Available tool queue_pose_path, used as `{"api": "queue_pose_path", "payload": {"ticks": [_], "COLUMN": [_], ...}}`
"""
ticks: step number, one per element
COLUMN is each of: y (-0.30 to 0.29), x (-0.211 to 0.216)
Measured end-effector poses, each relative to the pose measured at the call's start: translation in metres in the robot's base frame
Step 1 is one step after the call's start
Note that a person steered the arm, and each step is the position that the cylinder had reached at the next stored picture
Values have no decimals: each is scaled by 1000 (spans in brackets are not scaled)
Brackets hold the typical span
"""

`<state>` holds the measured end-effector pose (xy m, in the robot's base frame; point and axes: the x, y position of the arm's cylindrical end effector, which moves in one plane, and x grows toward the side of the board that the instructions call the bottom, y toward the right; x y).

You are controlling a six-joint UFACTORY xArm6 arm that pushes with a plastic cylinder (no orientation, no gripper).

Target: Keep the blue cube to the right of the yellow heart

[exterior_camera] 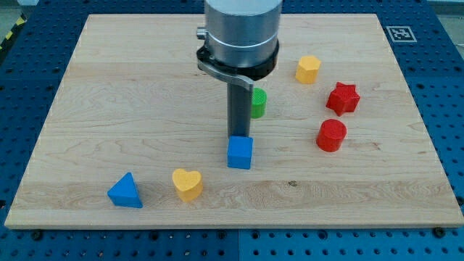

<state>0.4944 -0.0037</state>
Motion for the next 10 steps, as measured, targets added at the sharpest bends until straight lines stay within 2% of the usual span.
{"api": "queue_pose_path", "payload": {"ticks": [2, 3, 8, 10], "y": [-17, -16, 44, 46], "x": [16, 9, 28, 41]}}
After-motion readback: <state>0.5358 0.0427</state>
